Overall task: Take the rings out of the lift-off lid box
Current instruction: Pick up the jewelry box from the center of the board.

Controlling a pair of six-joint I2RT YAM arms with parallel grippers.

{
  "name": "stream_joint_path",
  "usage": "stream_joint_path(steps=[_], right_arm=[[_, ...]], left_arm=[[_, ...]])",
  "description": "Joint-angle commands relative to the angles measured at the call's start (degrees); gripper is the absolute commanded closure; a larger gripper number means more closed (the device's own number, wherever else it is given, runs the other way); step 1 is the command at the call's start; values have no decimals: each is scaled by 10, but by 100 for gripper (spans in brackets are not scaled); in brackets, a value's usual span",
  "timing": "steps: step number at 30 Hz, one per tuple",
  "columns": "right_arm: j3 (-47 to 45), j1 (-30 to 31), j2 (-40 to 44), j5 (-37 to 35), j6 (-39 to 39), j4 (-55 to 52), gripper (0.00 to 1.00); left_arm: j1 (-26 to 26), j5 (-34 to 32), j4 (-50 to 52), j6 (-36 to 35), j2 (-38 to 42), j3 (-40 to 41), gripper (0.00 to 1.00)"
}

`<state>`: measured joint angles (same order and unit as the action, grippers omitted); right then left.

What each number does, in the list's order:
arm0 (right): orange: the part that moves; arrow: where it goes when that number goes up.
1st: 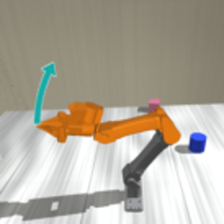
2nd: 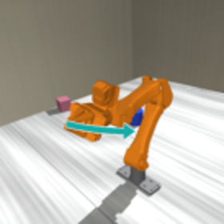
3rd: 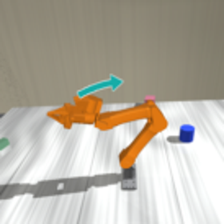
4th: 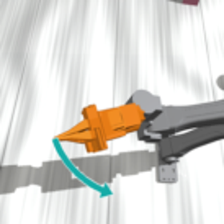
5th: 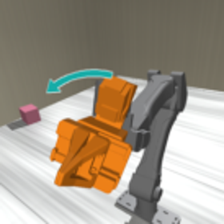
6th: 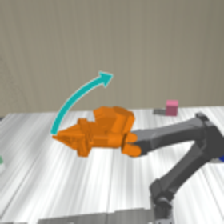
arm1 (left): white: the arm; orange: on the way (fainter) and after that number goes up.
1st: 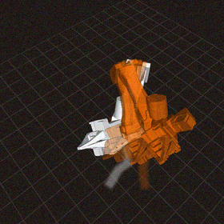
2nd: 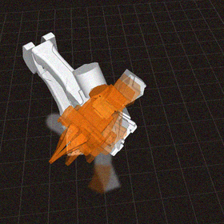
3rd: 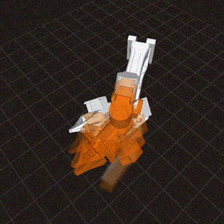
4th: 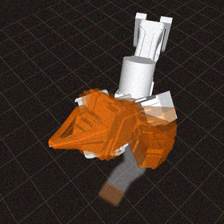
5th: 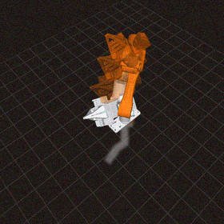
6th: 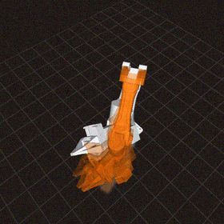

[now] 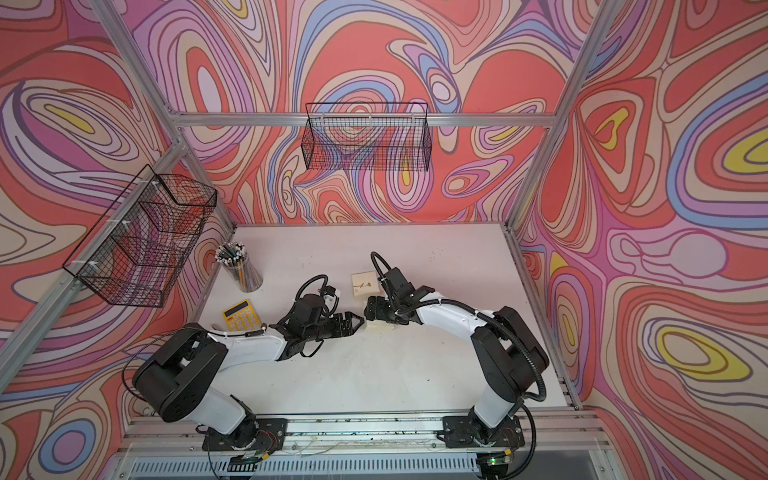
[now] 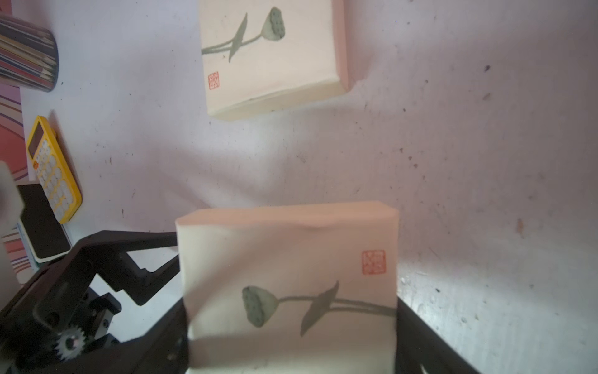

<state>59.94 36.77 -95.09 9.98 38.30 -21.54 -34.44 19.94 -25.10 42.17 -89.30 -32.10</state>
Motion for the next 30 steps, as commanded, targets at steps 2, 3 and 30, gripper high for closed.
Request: stream_joint_path(steps=[2,3,30], right_arm=[[5,6,29,33,14,35,28],[6,6,31,36,16,36,28],[-8,4,47,111,53,87,28]], left_arm=[[-3,17,-32,8,-24,-13,19],[-3,18,-38,10,-30,-13,19],[-51,-10,-4,-14,-83,-74,23]])
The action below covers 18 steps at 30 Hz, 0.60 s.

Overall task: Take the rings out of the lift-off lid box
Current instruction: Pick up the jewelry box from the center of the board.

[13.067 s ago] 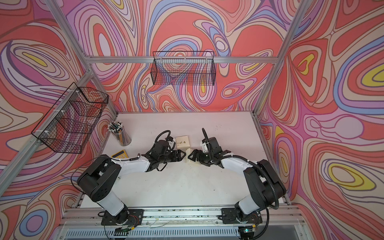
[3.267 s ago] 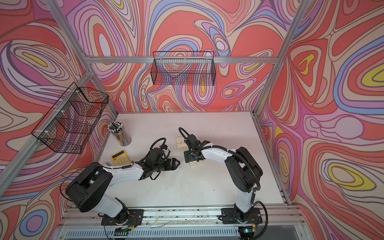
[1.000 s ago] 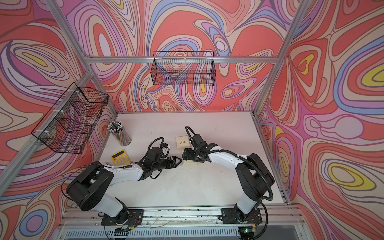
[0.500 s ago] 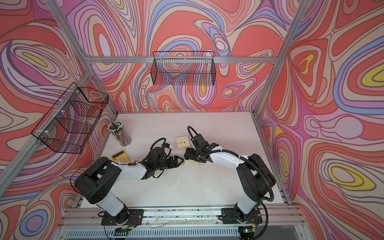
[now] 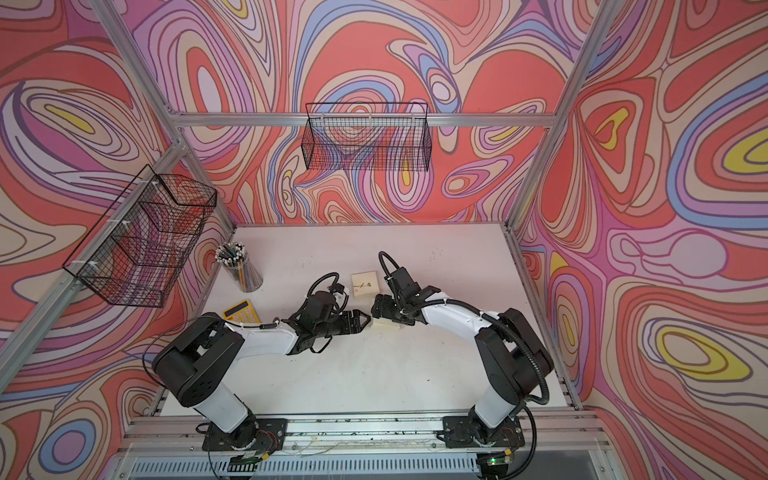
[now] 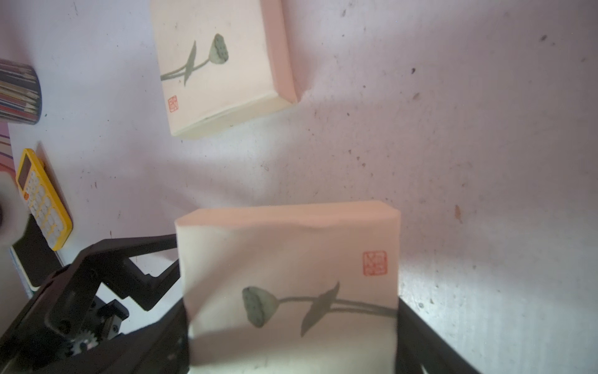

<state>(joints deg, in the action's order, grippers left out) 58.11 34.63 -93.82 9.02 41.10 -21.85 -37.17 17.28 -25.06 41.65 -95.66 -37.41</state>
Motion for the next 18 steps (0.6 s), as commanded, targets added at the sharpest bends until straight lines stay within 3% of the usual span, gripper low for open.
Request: stream_joint_path(steps=[1,18], right_arm=[[10,25,35,127,28,95,28],[8,22,45,163,50,121,28]], left_arm=[[-24,16,-5,-9,-22,-22,23],[-42,3,4,-19,-41,-44,25]])
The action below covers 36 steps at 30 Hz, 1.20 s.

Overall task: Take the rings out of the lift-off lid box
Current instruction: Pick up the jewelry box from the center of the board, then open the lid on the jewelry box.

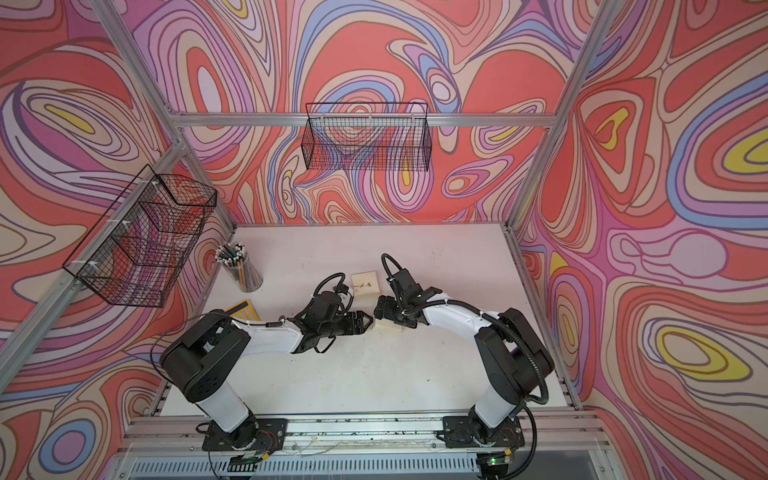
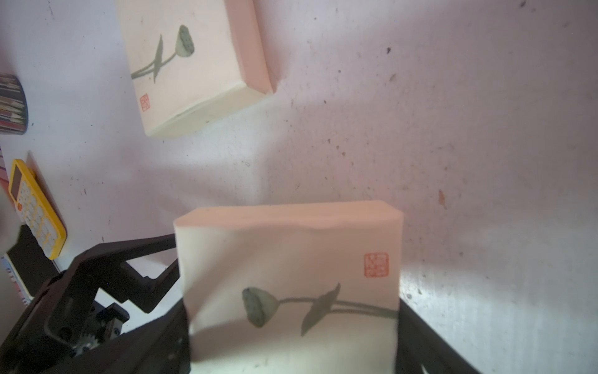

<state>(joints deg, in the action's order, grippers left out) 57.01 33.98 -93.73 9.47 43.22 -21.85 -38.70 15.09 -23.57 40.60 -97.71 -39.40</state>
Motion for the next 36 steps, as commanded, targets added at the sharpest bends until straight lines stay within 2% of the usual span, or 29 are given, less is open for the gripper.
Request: stream_joint_path(steps=[1,25,36], right_arm=[[19,28,46,158,30,120,28],[-4,12,57,194,56,148,28],[-8,8,72,177,41,118,28]], left_arm=[[-27,24,-10,-10,-22,-25,25],[-31,27,-14,-11,-52,-58,27],[-31,32,-8,-10,-49,-71,28]])
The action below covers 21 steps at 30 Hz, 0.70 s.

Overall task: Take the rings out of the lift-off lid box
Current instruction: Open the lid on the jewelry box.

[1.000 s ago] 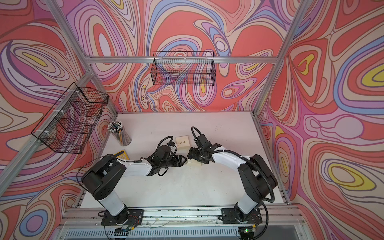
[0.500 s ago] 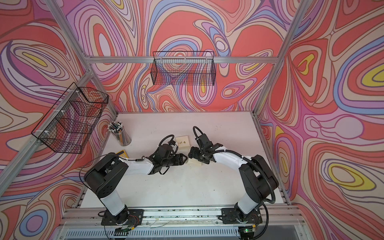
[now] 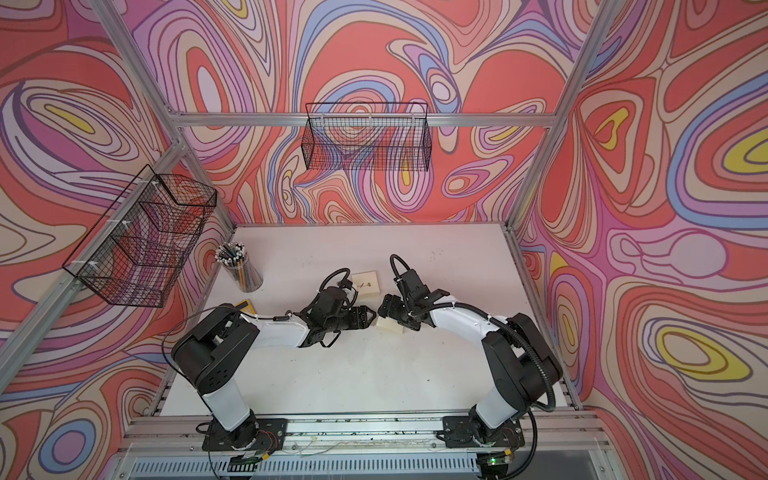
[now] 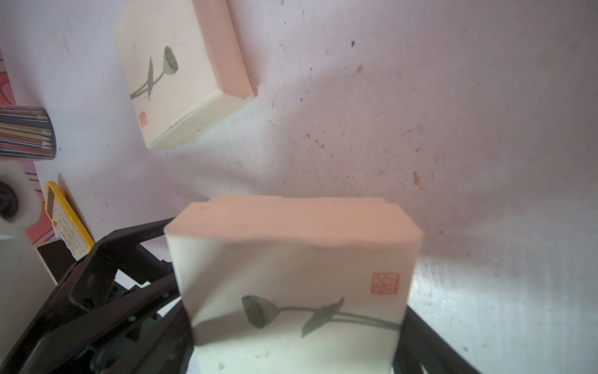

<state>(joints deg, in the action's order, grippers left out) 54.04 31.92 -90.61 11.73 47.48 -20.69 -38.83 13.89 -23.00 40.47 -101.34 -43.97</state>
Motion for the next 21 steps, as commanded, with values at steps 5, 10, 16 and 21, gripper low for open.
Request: stream_joint_path(steps=[5,10,16,21], right_arm=[[6,6,62,140,-21,83,30],[-17,-7,80,140,-47,88,30],[-31,-9,88,159,-35,128,30],[-39,-9,99,157,-66,126,30]], left_arm=[[-24,37,15,-3,50,-10,23],[21,34,35,7,112,24,17],[42,81,7,29,146,42,8],[50,86,-5,46,158,41,6]])
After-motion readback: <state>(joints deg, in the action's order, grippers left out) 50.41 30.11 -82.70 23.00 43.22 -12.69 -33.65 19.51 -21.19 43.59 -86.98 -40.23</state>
